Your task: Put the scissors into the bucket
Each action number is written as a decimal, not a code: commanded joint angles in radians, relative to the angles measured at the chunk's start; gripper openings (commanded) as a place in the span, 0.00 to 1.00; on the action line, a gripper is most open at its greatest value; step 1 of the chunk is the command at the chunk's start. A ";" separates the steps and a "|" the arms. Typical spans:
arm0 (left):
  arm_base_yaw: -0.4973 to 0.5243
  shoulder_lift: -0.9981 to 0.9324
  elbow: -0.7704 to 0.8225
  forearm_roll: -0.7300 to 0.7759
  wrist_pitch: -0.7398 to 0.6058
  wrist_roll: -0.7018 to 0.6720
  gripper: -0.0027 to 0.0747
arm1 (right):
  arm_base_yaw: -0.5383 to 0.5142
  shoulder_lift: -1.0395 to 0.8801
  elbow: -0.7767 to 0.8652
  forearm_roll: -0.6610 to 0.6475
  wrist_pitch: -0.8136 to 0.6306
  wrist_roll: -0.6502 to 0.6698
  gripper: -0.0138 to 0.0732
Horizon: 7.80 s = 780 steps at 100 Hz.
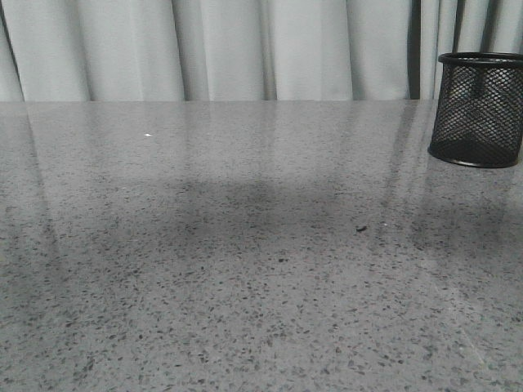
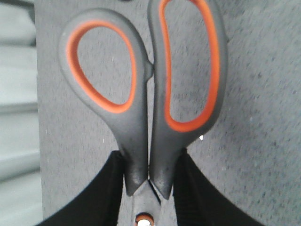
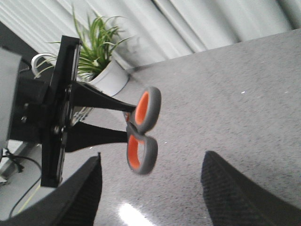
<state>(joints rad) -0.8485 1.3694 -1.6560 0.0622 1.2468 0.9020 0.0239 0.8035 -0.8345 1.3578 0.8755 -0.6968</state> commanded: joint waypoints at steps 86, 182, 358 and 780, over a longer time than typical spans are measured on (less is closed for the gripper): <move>-0.160 0.018 -0.036 0.026 -0.198 -0.115 0.16 | 0.002 0.186 -0.037 0.182 0.130 -0.157 0.08; 0.615 -0.135 -0.067 -0.128 -0.081 -0.552 0.64 | -0.066 0.264 -0.618 -1.010 0.127 0.505 0.08; 0.662 -0.170 -0.067 -0.130 -0.128 -0.550 0.12 | -0.066 0.399 -0.786 -1.111 0.045 0.563 0.24; 0.781 -1.399 1.672 -0.131 -1.200 -0.793 0.01 | -0.066 -0.834 0.791 -1.391 -0.754 0.717 0.08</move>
<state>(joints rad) -0.0689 -0.0044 0.0000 -0.0576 0.1288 0.1078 -0.0347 0.0259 -0.0619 -0.0063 0.2126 0.0113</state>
